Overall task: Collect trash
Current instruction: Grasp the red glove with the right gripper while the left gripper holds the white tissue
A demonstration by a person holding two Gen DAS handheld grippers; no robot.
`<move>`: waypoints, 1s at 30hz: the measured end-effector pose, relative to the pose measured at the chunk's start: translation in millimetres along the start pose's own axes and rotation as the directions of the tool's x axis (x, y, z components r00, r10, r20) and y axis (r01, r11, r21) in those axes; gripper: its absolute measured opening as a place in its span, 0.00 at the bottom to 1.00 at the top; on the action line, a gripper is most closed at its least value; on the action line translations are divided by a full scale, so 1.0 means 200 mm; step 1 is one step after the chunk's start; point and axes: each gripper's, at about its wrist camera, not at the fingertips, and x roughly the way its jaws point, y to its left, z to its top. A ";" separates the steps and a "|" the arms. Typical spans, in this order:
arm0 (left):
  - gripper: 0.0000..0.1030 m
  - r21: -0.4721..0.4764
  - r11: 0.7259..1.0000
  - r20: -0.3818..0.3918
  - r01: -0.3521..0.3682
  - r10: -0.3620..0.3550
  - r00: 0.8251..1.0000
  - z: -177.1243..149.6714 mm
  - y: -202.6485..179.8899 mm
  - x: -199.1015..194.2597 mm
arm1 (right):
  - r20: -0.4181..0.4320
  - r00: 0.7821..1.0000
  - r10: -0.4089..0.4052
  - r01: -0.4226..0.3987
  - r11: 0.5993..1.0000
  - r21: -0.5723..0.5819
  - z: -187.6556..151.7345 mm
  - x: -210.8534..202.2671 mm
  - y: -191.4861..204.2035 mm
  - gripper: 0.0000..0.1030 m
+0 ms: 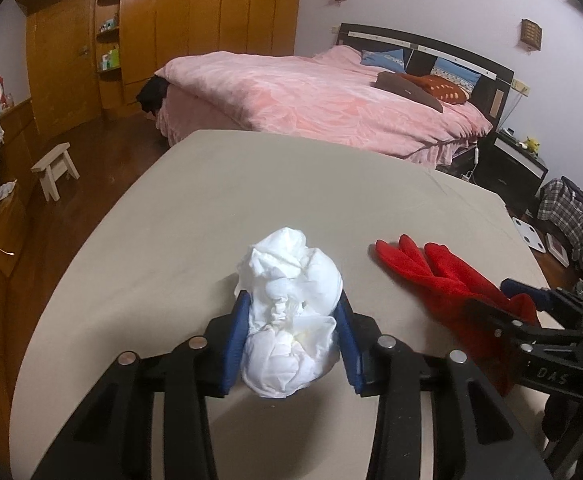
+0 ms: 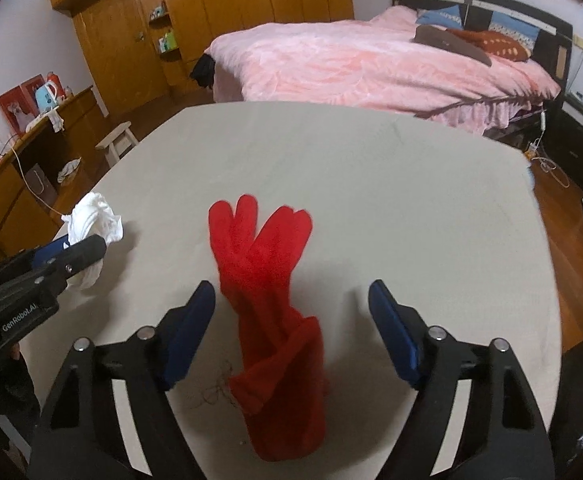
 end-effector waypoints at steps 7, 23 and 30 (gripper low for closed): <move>0.40 0.004 1.000 -0.005 0.010 -0.010 1.000 -0.02 -0.01 -0.01 | -0.053 0.998 0.030 -0.031 0.999 -0.021 -0.05 0.05 0.05 0.27; 0.40 0.038 0.999 0.057 0.033 -0.035 0.998 0.05 -0.16 -0.18 | 0.059 0.996 0.073 -0.073 0.997 -0.004 0.04 -0.22 -0.01 0.09; 0.40 0.066 0.997 0.082 0.050 -0.056 0.995 0.09 -0.26 -0.28 | 0.108 0.992 0.058 -0.060 0.998 0.010 0.04 -0.39 -0.07 0.09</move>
